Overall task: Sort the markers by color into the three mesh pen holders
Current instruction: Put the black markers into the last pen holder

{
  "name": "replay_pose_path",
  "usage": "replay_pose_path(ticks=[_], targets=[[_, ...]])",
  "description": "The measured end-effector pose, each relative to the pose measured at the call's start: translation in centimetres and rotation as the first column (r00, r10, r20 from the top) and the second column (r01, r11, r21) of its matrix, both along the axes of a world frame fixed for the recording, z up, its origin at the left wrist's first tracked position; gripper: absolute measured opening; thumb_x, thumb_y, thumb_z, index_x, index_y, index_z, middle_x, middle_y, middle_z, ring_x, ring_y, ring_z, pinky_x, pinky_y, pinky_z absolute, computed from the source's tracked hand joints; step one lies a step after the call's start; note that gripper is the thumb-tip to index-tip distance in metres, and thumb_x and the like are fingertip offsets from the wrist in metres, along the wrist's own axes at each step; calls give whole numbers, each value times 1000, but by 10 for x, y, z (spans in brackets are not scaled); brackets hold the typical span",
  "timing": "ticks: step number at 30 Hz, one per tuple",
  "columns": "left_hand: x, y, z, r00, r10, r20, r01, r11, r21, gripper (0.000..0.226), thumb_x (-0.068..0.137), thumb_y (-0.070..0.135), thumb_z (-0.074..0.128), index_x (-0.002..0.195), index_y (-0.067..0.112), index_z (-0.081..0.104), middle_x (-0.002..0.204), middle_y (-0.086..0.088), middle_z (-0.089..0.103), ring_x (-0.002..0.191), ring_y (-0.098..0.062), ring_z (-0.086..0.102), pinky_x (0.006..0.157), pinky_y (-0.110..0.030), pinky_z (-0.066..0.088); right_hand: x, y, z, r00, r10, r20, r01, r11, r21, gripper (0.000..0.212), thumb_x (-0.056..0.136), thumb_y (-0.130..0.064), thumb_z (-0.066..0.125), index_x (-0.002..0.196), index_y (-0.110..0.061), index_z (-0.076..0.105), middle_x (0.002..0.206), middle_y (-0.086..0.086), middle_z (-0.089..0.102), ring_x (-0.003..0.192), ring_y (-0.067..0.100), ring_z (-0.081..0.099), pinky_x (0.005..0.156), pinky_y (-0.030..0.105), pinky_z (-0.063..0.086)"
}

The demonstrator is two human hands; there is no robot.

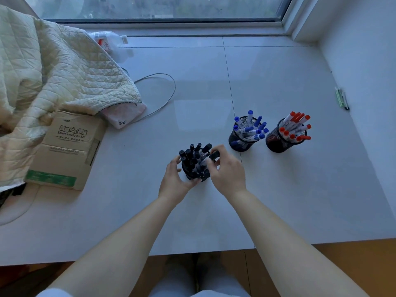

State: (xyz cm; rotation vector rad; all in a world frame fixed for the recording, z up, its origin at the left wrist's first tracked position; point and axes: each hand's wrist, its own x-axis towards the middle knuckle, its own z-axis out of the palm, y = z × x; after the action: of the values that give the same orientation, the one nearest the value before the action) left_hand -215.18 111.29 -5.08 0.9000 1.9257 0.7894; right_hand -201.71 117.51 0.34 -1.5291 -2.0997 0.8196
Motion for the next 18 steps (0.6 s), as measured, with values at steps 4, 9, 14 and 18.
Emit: replay_pose_path(ticks=[4,9,14,18], targets=[[-5,6,-10,998,-24,55,24,1000,-1,76,65,35,80,128,34,37,128,18,40,110,-2,48,82,-24,39,-1,2,-6,992,-48,-115,45,999,-30,31,89,-33,40,96,-9,58,97,3,59,94,21,51,74,25,37],[-7,10,-18,992,-60,107,59,998,20,72,60,41,81,119,45,39,123,23,43,110,4,48,80,-24,41,7,7,-20,972,-189,-142,138,942,-305,34,97,-27,38,126,-18,54,112,1,62,99,9,52,85,23,39],[-9,15,-20,989,-92,119,90,996,23,82,56,42,80,123,54,33,125,27,44,106,18,43,93,-32,45,5,13,-31,960,-249,-126,140,820,-555,34,95,-29,35,113,-22,63,108,1,66,106,22,58,86,32,44],[-9,21,-15,989,-120,85,117,992,38,82,49,51,76,118,57,32,119,28,47,116,-1,45,91,-26,39,0,21,-30,952,-278,-130,129,747,-652,36,94,-34,36,121,-24,58,124,3,61,115,25,55,102,46,41]])
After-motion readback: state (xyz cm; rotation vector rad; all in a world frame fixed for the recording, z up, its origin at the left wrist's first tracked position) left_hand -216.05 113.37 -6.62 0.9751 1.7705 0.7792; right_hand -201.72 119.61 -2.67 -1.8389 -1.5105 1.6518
